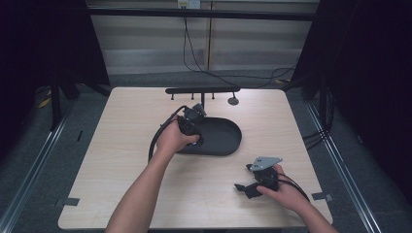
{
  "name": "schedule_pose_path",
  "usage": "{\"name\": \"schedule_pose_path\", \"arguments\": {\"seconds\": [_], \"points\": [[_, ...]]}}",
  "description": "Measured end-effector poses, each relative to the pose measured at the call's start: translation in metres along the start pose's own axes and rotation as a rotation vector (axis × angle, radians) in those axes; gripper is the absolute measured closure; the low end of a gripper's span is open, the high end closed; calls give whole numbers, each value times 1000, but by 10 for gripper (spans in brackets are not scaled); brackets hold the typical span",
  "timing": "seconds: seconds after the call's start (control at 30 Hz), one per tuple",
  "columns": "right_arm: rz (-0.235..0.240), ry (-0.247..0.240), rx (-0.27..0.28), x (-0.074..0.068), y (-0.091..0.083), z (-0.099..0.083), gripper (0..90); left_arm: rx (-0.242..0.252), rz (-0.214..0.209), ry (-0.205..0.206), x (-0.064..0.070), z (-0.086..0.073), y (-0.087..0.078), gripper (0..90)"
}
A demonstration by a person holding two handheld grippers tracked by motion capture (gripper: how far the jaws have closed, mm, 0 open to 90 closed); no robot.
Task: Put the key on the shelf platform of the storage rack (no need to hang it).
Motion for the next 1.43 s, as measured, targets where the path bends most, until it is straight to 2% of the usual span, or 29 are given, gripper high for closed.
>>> {"name": "schedule_pose_path", "arguments": {"seconds": [0.23,0.37,0.57,0.83,1.0,1.17,1.33,1.43], "points": [[2,2,-1,0,0,0,120,1,-6,17,0,-14,-3,419],[2,-1,-2,0,0,0,120,19,-7,10,0,-24,-4,404],[1,0,-2,0,0,0,120,28,-14,26,-5,-40,-4,326],[1,0,-2,0,0,0,120,64,-18,40,-10,-63,1,277],[2,-1,-2,0,0,0,120,70,-17,50,-13,-76,3,266],[1,-1,-2,0,0,0,120,104,-27,42,-15,-92,6,262],[2,-1,-2,0,0,0,120,105,-26,44,-14,-106,12,253],[2,0,-2,0,0,0,120,85,-20,41,-16,-112,16,252]]}}
Point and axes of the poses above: each handheld gripper's, and its own axes: y roughly forward along the jaws, z roughly out of its top, x roughly to its right, the point moved 2 cm from there along y, roughly forward along the jaws, and after that the axes turned 12 degrees about -x, right-handed, at the moved point
